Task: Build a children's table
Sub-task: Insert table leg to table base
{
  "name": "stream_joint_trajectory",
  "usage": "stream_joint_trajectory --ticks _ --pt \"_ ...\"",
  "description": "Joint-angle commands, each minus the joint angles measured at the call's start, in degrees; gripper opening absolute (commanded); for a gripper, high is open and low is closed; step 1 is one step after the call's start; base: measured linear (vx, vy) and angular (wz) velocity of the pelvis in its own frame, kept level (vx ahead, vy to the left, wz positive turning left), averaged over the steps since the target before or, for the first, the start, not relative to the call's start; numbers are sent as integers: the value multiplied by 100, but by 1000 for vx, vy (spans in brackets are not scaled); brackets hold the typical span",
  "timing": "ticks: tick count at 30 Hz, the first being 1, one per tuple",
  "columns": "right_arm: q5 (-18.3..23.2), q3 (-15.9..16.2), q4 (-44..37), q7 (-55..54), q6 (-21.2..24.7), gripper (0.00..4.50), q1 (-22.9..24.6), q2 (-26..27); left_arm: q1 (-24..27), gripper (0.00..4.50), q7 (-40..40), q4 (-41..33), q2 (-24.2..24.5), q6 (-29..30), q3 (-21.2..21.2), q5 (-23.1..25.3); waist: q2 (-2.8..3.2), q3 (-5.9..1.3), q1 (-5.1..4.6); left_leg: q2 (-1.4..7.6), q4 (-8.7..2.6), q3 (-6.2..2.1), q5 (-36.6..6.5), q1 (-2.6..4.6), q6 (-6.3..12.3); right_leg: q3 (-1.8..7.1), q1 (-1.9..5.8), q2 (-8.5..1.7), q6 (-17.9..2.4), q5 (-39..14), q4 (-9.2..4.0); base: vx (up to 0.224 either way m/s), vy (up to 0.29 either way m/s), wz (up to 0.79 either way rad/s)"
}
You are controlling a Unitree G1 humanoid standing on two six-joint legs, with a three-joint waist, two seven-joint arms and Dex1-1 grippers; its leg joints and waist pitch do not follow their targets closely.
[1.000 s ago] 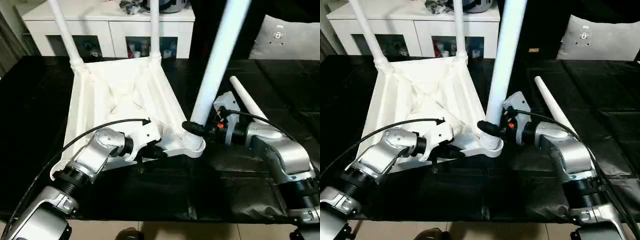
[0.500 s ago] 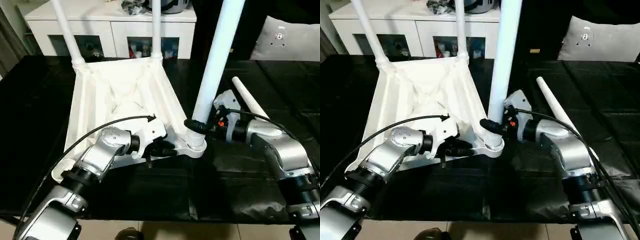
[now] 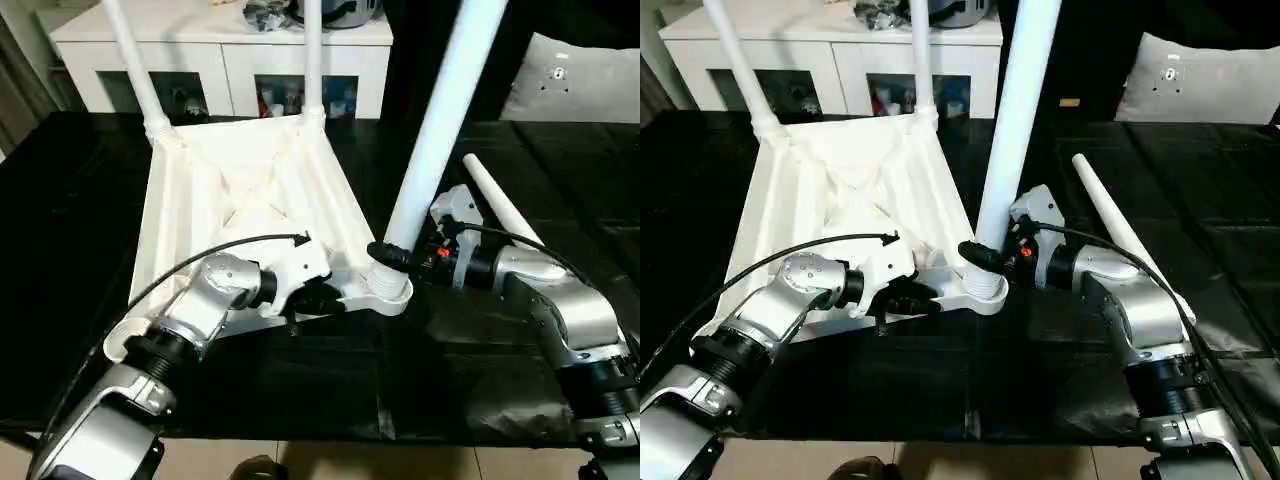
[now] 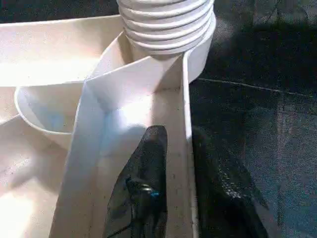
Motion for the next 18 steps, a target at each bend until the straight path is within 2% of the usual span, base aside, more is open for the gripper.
stream_joint_trajectory --ticks 1,5,8,9,12,13,18 --pt "-10 18 1 35 118 186 140 -41 -31 90 61 173 18 72 -26 124 -45 -396 -4 376 -394 -140 -1116 167 118 250 207 -528 -1328 -322 -477 0 0 0" --pt "-19 40 -39 114 192 186 175 -126 -47 55 -11 277 2 135 -98 224 -43 -392 -3 382 -405 -146 -1156 170 111 252 204 -532 -1308 -389 -483 0 0 0" --pt "-44 72 14 180 207 186 143 -189 -52 23 -96 305 30 168 -148 280 -37 -381 8 381 -411 -143 -1274 178 84 260 198 -545 -1279 -630 -513 0 0 0" --pt "-59 94 54 227 205 186 119 -215 -57 23 -127 321 42 200 -163 294 -53 -381 6 382 -413 -143 -1284 179 82 262 201 -547 -1261 -677 -519 0 0 0" --pt "-95 138 144 303 191 186 52 -250 -68 3 -203 341 69 211 -189 305 -49 -373 5 376 -417 -146 -1303 170 77 261 198 -549 -1234 -803 -532 0 0 0" --pt "-123 167 217 343 172 186 -5 -266 -67 3 -266 331 81 224 -197 294 -76 -373 1 377 -419 -142 -1300 176 80 261 196 -550 -1233 -836 -537 0 0 0" --pt "-184 235 399 416 140 186 -140 -285 -4 0 -461 169 117 113 -220 230 -58 -378 -2 382 -421 -145 -1244 171 89 257 190 -540 -1254 -757 -527 0 0 0"
